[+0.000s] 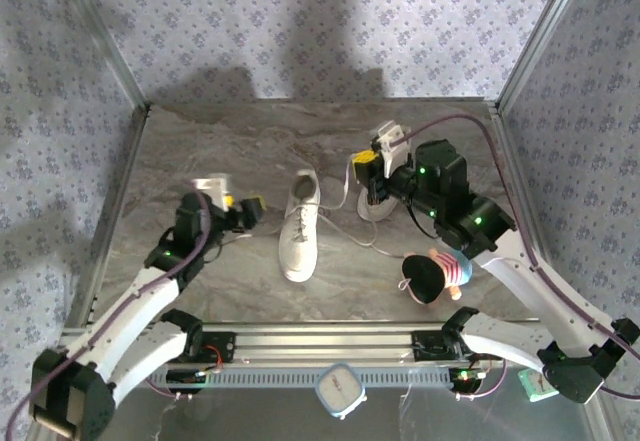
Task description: Tie the shoes
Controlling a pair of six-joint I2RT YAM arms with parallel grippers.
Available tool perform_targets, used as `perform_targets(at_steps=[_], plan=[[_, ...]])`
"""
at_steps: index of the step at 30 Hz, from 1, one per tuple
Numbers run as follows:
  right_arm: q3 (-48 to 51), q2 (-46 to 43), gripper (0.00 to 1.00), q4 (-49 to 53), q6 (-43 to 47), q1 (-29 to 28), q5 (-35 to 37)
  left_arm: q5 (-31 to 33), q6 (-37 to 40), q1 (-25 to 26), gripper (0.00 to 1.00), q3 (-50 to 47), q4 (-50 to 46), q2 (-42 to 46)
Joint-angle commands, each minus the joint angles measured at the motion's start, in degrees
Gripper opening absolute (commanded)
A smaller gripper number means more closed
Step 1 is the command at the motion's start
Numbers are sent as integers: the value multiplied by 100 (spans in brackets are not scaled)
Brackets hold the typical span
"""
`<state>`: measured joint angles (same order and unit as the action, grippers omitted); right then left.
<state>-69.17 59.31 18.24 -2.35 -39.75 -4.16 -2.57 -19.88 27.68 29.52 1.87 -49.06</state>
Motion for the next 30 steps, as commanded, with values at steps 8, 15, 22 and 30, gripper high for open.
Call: perform_targets(at_steps=[8, 15, 22, 30], plan=[[-554, 134, 0, -68, -540, 43, -82, -1448, 2318, 1347, 85, 747, 1404, -1398], [-580, 63, 0, -52, -677, 53, -215, -1300, 2446, 1572, 84, 1421, 1693, -2502], [-582, -88, 0, 34, -671, 55, -162, -958, 2436, 1643, 56, 1786, 1783, -3056], [-169, -452, 0, 313, -606, 89, 618, -544, 2338, 1634, 3, 1715, 1815, -2988]])
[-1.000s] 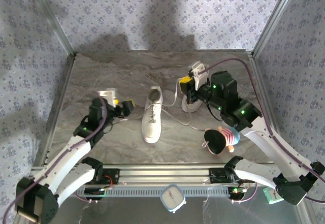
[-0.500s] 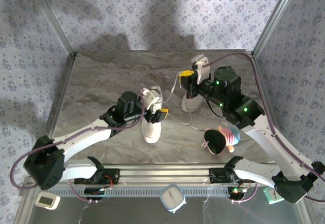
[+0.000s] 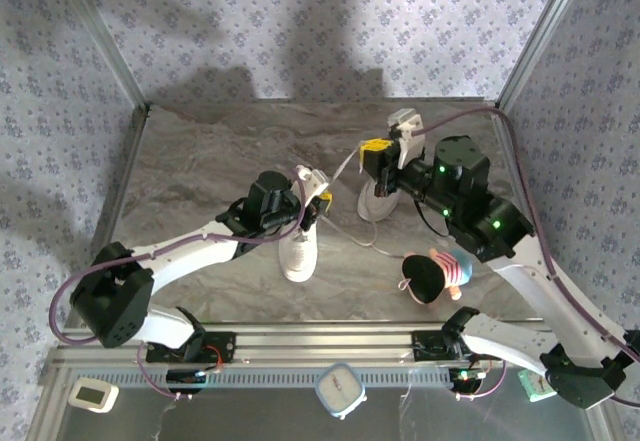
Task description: Tie the shoes
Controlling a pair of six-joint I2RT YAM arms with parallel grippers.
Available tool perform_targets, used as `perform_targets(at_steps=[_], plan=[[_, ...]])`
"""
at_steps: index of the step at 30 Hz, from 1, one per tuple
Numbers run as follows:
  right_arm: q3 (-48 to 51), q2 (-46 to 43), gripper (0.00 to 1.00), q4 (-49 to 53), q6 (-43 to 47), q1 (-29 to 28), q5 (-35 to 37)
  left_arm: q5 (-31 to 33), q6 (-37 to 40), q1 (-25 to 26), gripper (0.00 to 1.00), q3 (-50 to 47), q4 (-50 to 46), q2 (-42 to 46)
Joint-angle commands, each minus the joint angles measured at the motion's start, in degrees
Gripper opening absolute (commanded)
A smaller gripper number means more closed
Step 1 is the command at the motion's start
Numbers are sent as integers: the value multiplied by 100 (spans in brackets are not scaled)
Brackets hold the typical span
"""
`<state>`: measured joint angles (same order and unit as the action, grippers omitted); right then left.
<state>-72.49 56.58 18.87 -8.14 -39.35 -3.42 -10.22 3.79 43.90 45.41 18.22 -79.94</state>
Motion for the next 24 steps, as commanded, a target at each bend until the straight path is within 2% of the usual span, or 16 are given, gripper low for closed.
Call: perform_targets(at_steps=[1, 3, 5, 8, 15, 24], plan=[[233, -178, 0, 357, -105, 63, 792, 327, -77, 13, 1, 89, 143, 161], [366, -86, 0, 665, -266, 93, 1253, 533, -214, -28, 0, 11, 2, 354], [726, 118, 0, 893, -485, 137, 1360, 542, -364, -107, 0, -86, -128, 555], [1137, 588, 0, 984, -790, 140, 973, 487, -746, -312, 0, -91, -550, 796], [2065, 1445, 0, -48, -1251, -303, 283, 2, -1639, -867, 0, 160, -1764, 982], [2135, 2296, 0, -289, -1151, -466, 521, -256, -2309, -1184, 0, 705, -2787, 616]])
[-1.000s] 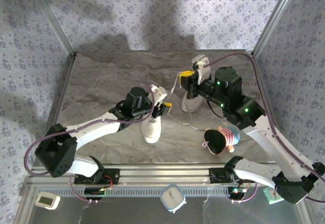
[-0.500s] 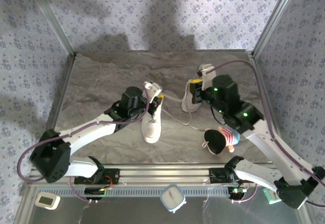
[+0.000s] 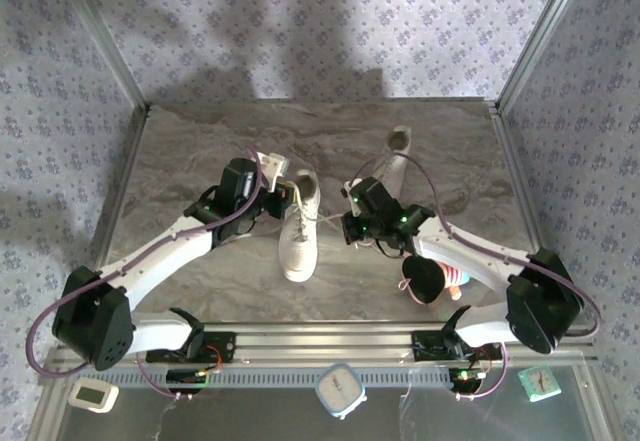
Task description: Tie the shoes
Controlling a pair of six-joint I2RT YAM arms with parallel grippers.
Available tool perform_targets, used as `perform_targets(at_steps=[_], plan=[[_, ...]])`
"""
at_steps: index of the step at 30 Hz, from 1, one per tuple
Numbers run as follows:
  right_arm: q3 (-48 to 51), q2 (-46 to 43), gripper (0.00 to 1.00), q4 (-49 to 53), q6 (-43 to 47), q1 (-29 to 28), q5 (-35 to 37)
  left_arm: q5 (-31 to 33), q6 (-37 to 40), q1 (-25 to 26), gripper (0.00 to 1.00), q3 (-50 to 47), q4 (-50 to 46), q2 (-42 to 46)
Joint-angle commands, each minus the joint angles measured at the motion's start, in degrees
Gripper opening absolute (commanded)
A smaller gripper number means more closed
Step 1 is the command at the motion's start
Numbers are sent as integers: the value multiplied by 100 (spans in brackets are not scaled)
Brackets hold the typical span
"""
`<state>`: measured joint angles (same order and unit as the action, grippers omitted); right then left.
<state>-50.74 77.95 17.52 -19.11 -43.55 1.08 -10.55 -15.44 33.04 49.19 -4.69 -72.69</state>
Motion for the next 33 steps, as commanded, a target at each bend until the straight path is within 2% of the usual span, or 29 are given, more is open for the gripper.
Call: perform_targets(at_steps=[1, 5, 11, 17, 24, 28, 33], plan=[[-46, 187, 0, -140, -44, -65, 138, -239, -467, -155, 0, 404, -612, -162], [26, 135, 1, -123, -85, -163, 637, -450, -519, -368, 0, 795, -1255, -339], [152, -81, 0, 24, -596, 65, 1331, -933, 15, -491, 0, 1066, -1779, -398], [-127, -592, 0, 188, -375, 616, 1355, -1330, 468, -510, 1, 1116, -1840, -741], [-391, -648, 0, 559, -228, 1234, 1051, -1178, 841, -510, 0, 1345, -2087, -929], [-529, -783, 0, 344, 41, 1251, 626, -1288, 927, -509, 1, 1193, -1699, -872], [-1584, -991, 0, 582, 375, 1145, 81, -1746, 629, -469, 13, 646, -287, -939]])
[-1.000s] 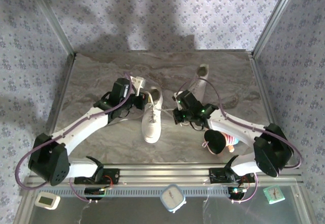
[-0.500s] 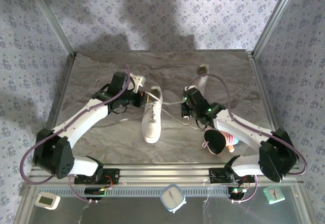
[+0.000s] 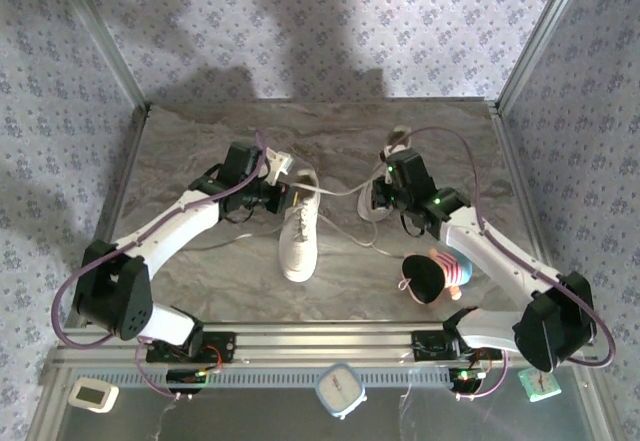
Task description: Tie the shoes
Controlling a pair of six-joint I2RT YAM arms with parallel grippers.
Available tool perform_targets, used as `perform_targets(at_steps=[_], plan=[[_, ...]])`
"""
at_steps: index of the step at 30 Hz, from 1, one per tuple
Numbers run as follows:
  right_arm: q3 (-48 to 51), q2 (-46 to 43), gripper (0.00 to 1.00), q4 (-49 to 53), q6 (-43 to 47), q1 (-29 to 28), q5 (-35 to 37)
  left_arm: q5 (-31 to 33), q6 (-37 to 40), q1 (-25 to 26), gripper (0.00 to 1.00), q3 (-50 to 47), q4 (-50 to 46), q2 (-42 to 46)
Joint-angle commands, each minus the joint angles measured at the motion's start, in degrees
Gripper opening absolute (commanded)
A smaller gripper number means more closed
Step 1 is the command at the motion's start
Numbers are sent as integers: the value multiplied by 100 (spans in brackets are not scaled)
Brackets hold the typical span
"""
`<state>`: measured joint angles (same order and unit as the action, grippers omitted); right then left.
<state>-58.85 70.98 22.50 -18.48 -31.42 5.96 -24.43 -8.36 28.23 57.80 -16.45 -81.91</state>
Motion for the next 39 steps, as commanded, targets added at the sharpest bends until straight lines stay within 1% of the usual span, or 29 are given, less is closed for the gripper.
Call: perform_targets(at_steps=[1, 4, 6, 8, 13, 18, 21, 23, 32, 39], plan=[[-1080, -285, 0, 188, 355, -99, -455, -350, -122, 31, 13, -271, 1104, -52], [-1814, -201, 0, 454, 390, -229, -630, -305, -230, 75, 15, -404, 1642, -210], [-2151, -123, 0, 555, 363, -329, -773, -275, -279, 89, 20, -471, 1910, -270], [-2370, -61, 0, 610, 363, -429, -800, -290, -306, 112, 28, -514, 2070, -290], [-2923, 83, 0, 632, 418, -561, -868, -406, -254, 231, 41, -533, 2196, -334], [-3507, 243, 0, 694, 536, -636, -887, -578, -185, 362, 47, -534, 2277, -432], [-3718, 309, 0, 775, 599, -682, -846, -616, -152, 407, 47, -477, 2230, -498], [-3752, 296, 0, 774, 634, -699, -795, -608, -131, 420, 45, -474, 2190, -505], [-3827, 234, 0, 882, 792, -710, -425, -420, -79, 432, 42, -756, 2190, -202], [-3696, 253, 0, 872, 776, -708, -398, -188, -21, 432, 37, -840, 2137, 24]])
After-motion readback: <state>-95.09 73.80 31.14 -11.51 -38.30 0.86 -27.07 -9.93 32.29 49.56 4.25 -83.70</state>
